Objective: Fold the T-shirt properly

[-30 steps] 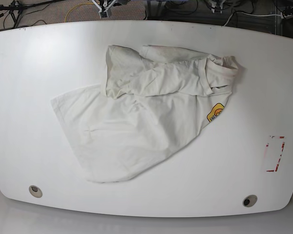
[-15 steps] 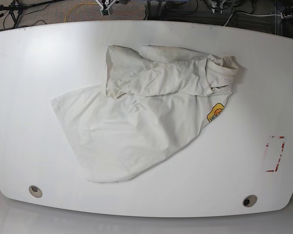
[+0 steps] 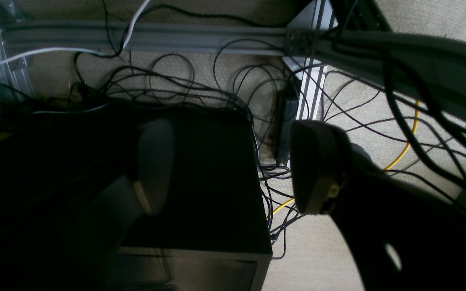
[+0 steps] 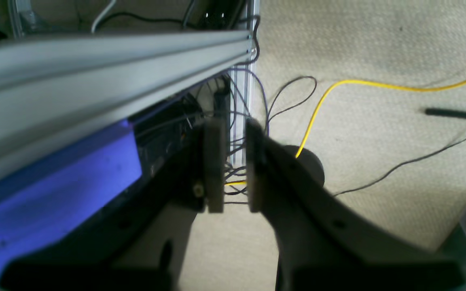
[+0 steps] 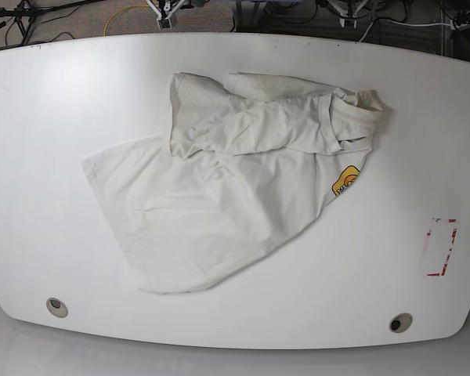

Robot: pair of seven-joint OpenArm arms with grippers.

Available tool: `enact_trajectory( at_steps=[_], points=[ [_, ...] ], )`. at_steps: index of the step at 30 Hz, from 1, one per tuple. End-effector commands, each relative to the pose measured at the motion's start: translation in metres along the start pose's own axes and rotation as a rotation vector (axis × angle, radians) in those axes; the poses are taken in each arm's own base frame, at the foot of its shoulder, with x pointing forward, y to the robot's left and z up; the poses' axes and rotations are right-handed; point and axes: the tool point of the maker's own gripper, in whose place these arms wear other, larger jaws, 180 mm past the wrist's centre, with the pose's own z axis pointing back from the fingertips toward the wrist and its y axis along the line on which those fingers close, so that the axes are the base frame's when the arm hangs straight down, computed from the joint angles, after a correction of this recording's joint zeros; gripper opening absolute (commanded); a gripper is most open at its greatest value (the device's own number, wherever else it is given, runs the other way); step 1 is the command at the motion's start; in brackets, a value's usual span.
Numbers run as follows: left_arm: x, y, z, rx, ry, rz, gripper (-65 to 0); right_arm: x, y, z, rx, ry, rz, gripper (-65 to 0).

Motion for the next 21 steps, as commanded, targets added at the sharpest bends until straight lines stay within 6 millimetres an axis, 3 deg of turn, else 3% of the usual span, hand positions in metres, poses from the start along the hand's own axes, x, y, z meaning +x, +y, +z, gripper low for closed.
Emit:
enact_trajectory(
  at_steps=[1,16,21],
  points=[
    [-0.0044,0.0040,0.0018,0.006,0.004,-0.005,-23.6,-0.0014,-0.0013,0.0017,0.002,-0.005,-0.003,-56.4],
    [-0.0042,0.0032,0.0027,0.005,-0.002,0.002,-24.0,-0.0004,-0.0008,0.0022,0.002,-0.012,-0.003,-56.4],
    [0.0023,0.0005,0.0114,-0.004,-0.053,-0.005,-24.0,-0.0003,-0.0053,0.0116,-0.016,-0.041,0.016,-56.4]
  ],
)
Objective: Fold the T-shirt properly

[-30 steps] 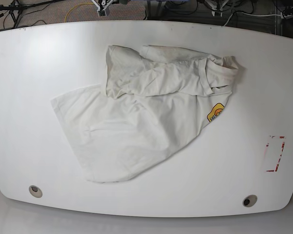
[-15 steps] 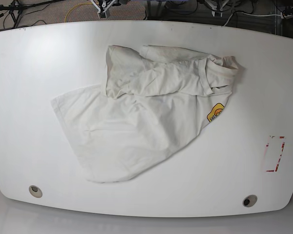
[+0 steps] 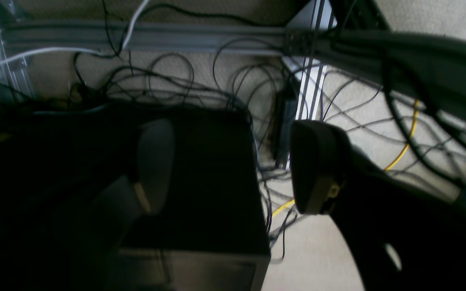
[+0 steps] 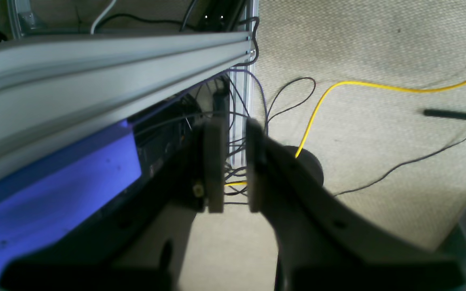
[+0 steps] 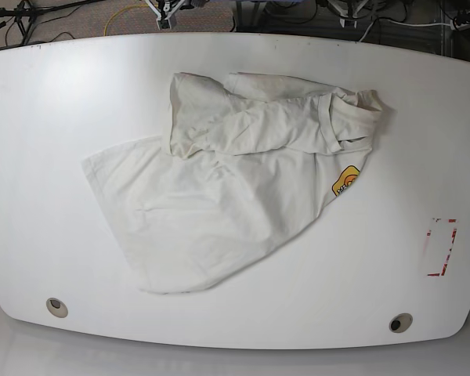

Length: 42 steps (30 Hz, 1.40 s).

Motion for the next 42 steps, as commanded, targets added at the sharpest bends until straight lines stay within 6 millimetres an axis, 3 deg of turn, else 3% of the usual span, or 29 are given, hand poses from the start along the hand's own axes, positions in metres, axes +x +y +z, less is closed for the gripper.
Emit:
enact_trajectory(
  at_steps=[1,5,22,27,36,42],
  points=[
    [0.008,-0.001,0.011,-0.008,-0.066,-0.012,-24.0,-0.002,-0.007,0.013,-0.018,-0.035,0.018,-56.4],
    [0.018,-0.007,0.029,-0.025,-0.139,-0.028,-23.9,0.003,-0.011,0.028,-0.042,-0.070,0.060,-56.4],
    [0.041,-0.028,0.103,-0.077,-0.321,-0.065,-24.0,0.013,0.012,0.092,-0.088,-0.129,0.169,-56.4],
    [0.049,-0.019,0.127,-0.056,-0.369,-0.063,-23.9,0.012,0.016,0.107,-0.095,-0.143,0.189,-56.4],
    [0.062,-0.013,0.159,-0.039,-0.429,-0.069,-23.7,0.018,0.023,0.127,-0.099,-0.189,0.176,-56.4],
    [0.064,-0.014,0.164,-0.041,-0.439,-0.071,-23.7,0.019,0.024,0.128,-0.095,-0.198,0.159,-56.4]
  ],
)
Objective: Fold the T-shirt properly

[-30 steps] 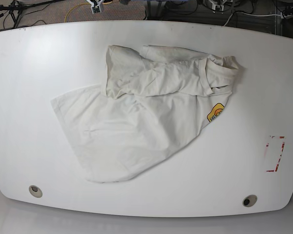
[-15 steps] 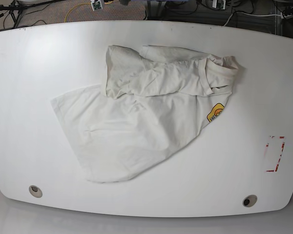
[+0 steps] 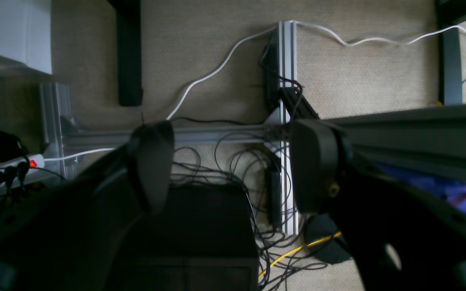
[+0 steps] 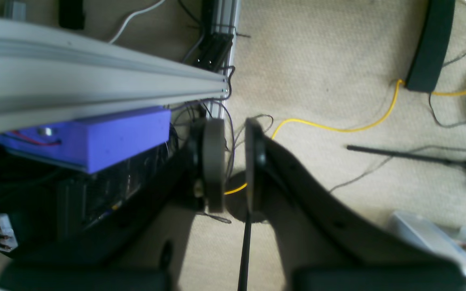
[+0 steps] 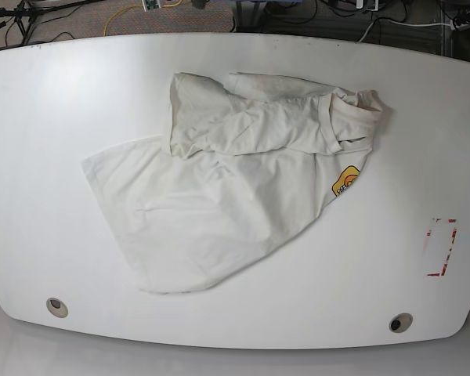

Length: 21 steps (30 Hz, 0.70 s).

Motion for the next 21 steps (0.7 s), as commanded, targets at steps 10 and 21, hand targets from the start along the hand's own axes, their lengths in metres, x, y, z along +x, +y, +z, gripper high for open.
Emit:
enact_trajectory(
  at_steps=[10,21],
  points=[
    [0.0077,-0.0022,0.0097,-0.005,-0.025,0.000,-23.7,0.0006,-0.0018,0.0053,-0.003,-0.015,-0.011,-56.4],
    [0.0100,-0.0035,0.0145,-0.008,-0.030,-0.002,-23.9,0.0045,-0.0019,0.0086,-0.006,-0.026,-0.006,-56.4]
  ],
)
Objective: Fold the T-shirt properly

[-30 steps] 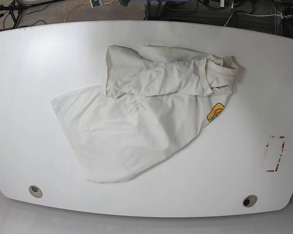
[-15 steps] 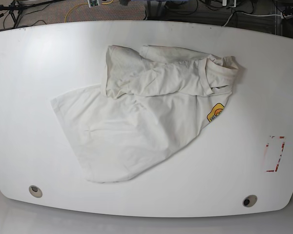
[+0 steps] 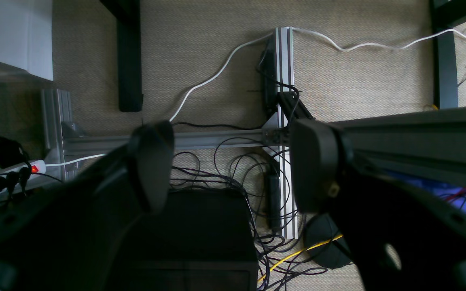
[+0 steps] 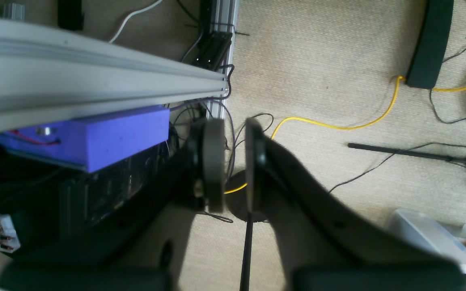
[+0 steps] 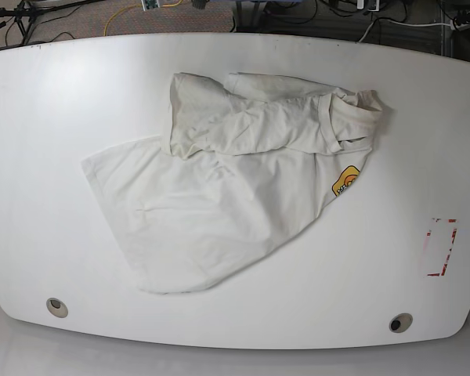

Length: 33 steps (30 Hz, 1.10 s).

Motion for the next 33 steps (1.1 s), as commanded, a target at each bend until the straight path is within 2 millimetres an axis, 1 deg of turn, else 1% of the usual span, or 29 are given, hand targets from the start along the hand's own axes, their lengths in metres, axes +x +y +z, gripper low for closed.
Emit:
enact_trajectory(
  at_steps=[1,4,7,18,22,24,26,27,29,30,31,33],
  points=[
    [0.004,-0.002,0.010,-0.004,-0.017,0.001,-23.9,0.004,-0.001,0.010,-0.007,-0.023,0.008,-56.4],
    [0.010,-0.002,0.011,-0.004,-0.032,-0.001,-23.7,0.007,-0.002,0.014,-0.010,-0.030,0.015,-56.4],
    [0.010,-0.002,0.012,-0.005,-0.030,-0.001,-23.7,0.011,-0.001,0.016,-0.012,-0.041,0.019,-56.4],
    [0.009,-0.002,0.010,-0.005,-0.027,-0.001,-23.7,0.008,-0.002,0.014,-0.010,-0.034,0.015,-56.4],
    [-0.003,0.000,0.006,0.001,0.001,0.004,-23.7,0.000,-0.001,0.006,-0.003,-0.014,-0.004,-56.4],
    [-0.010,0.002,-0.001,0.005,0.015,0.007,-23.7,-0.006,0.000,0.000,0.003,0.004,-0.017,-56.4],
    [-0.024,0.004,-0.008,0.011,0.048,0.013,-23.7,-0.014,0.001,-0.008,0.012,0.023,-0.036,-56.4],
    [-0.027,0.005,-0.010,0.013,0.056,0.014,-23.7,-0.015,0.001,-0.010,0.013,0.025,-0.038,-56.4],
    [-0.040,0.009,-0.021,0.022,0.087,0.022,-23.7,-0.022,0.003,-0.023,0.025,0.048,-0.061,-56.4],
    [-0.042,0.009,-0.023,0.024,0.093,0.023,-23.7,-0.024,0.003,-0.025,0.027,0.053,-0.064,-56.4],
    [-0.050,0.012,-0.030,0.030,0.114,0.028,-23.7,-0.026,-0.001,-0.031,0.029,0.066,-0.064,-56.4],
    [-0.064,0.014,-0.037,0.036,0.148,0.036,-23.7,-0.030,-0.004,-0.040,0.033,0.082,-0.070,-56.4]
  ],
)
